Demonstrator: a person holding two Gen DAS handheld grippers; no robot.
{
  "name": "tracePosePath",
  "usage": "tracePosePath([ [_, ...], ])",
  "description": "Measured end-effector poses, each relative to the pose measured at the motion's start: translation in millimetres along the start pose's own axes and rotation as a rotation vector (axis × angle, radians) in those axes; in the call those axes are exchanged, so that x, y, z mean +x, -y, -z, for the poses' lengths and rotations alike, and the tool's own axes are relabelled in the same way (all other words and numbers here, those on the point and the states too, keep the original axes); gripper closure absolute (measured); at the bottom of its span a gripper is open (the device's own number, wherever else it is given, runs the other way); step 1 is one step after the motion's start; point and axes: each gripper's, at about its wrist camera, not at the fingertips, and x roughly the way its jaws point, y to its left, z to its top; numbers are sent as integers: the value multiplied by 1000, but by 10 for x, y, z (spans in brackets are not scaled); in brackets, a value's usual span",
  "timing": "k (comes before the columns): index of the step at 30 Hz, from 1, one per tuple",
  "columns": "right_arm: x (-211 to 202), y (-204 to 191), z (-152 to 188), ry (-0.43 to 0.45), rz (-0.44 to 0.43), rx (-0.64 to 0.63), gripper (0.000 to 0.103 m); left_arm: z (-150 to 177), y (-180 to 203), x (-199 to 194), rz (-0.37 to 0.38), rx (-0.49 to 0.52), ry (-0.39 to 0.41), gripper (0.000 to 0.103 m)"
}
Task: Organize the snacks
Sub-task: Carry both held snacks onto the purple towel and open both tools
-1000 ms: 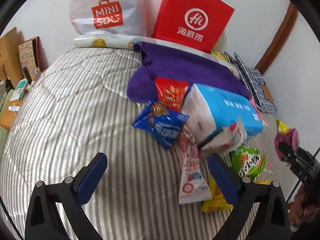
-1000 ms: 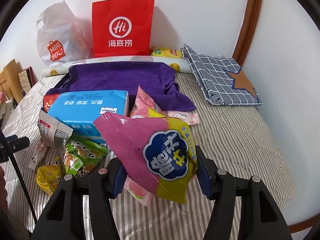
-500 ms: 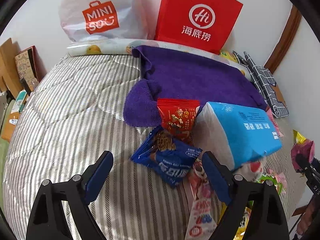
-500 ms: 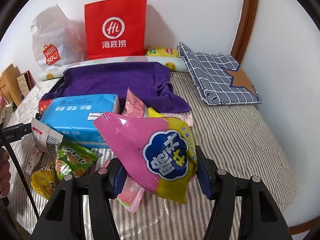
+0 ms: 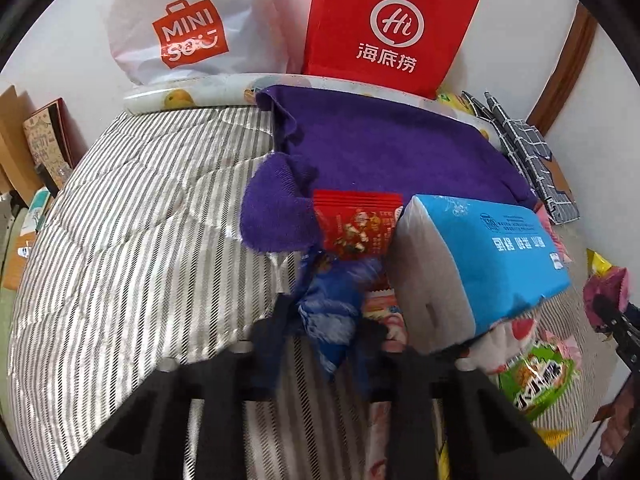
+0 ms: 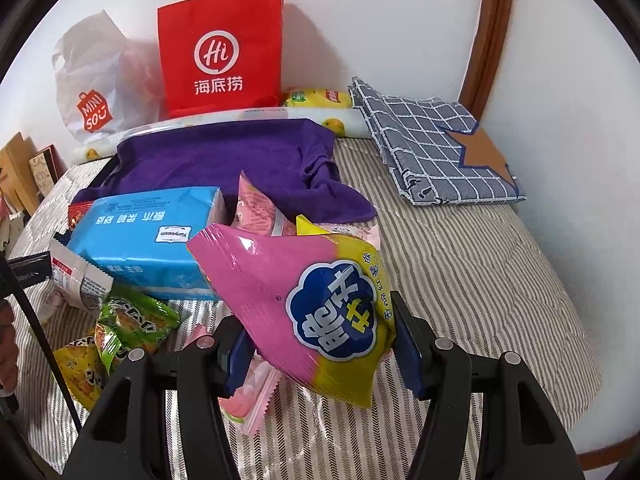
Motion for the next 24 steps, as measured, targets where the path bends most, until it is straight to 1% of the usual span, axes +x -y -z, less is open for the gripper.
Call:
tracePosePath([
  [6, -66, -23, 21, 4, -1, 6, 43, 56, -102, -119, 15, -29, 22, 86],
  [9, -155, -47, 26, 15, 9, -5, 43, 84, -127, -215, 39, -36, 34, 86],
  [13, -251, -50, 16, 29, 1, 7, 43, 120, -122, -340, 46, -34, 52, 86],
  [19, -384, -107, 22, 42, -17, -6, 43, 182, -48, -510, 85, -32, 68, 86],
  [24, -499, -188, 12, 47, -55, -21, 43, 198, 75, -674, 114, -22, 87, 86],
])
